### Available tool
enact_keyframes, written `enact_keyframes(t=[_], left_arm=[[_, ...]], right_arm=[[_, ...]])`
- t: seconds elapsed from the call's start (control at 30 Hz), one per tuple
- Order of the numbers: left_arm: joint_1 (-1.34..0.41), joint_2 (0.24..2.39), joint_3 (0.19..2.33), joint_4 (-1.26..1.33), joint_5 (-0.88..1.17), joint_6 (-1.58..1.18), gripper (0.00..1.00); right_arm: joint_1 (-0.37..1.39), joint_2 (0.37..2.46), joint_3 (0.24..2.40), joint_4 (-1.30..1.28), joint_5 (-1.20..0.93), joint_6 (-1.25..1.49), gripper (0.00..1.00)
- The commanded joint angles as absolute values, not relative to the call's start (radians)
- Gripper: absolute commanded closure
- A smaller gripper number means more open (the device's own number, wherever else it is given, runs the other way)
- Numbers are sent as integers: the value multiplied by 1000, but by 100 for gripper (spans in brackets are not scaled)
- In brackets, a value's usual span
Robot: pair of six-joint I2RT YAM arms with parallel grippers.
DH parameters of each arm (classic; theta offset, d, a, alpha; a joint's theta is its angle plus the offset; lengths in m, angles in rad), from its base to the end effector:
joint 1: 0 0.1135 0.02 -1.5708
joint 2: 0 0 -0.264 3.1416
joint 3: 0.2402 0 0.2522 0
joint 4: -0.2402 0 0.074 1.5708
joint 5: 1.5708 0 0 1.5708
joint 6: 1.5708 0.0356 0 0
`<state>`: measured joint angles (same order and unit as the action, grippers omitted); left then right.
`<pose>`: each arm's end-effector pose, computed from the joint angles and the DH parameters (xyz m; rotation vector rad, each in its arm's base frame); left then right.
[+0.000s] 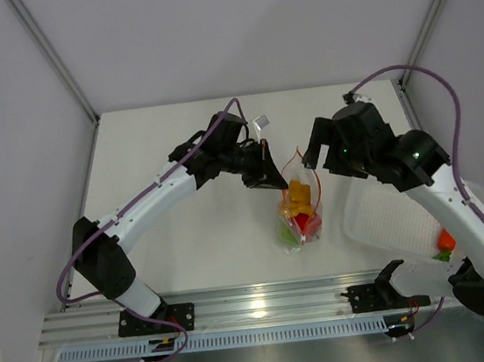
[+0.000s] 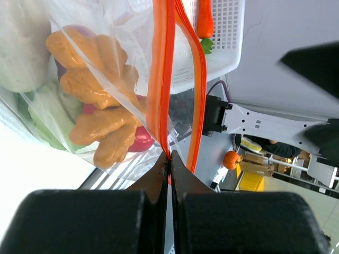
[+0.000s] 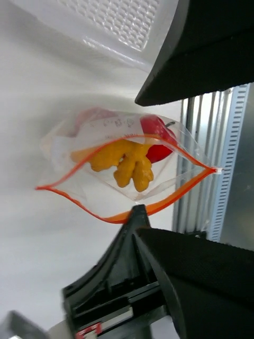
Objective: Place the food in the zip-top bag and seal the zipper
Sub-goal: Adjust the zipper food storage bag at the center of the board.
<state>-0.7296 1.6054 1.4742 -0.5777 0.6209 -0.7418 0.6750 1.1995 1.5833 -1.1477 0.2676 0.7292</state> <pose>0.2531 -0.2541 0.3378 0.3598 2.5469 -1.3904 0.1676 0.1221 0.4319 0.1971 2.3271 0.4032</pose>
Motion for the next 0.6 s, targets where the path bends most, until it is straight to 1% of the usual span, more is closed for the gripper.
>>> enact_keyframes(t=[0.0, 0.03, 0.07, 0.13, 0.17, 0.23, 0.27, 0.37, 0.4, 0.43, 0.47, 0.5, 0.57], left_arm=[[-723, 1606, 1522, -561, 632, -733, 100], [-723, 1606, 1520, -561, 632, -733, 99], [-723, 1603, 1516, -561, 632, -732, 99], [-723, 1598, 1513, -566, 634, -732, 99], [-723, 1591, 1505, -565, 632, -732, 99], [-723, 1582, 1494, -564, 629, -730, 99], [-724, 1577, 1491, -566, 629, -729, 99], [-723, 1568, 1486, -574, 632, -726, 100], [-723, 1563, 1482, -575, 632, -724, 99], [-723, 1562, 1486, -580, 630, -719, 99], [-723, 1560, 1485, -584, 630, -716, 100], [-724, 1560, 1485, -587, 632, -712, 99], [-723, 1560, 1488, -591, 632, -710, 99]], right_arm=[[586, 1163, 1667, -1259, 344, 741, 1], [546, 1161, 1669, -1273, 345, 739, 0], [453, 1157, 1655, -1282, 351, 745, 1], [347, 1152, 1623, -1285, 348, 745, 1], [227, 1151, 1583, -1279, 338, 759, 1], [111, 1157, 1546, -1270, 319, 762, 1], [9, 1164, 1531, -1267, 318, 738, 1], [-144, 1186, 1448, -1233, 321, 700, 1], [-232, 1189, 1403, -1223, 313, 669, 1], [-276, 1189, 1378, -1201, 308, 657, 1], [-322, 1184, 1353, -1189, 260, 635, 0], [-412, 1163, 1303, -1162, 236, 597, 1], [-484, 1125, 1243, -1114, 168, 562, 2]])
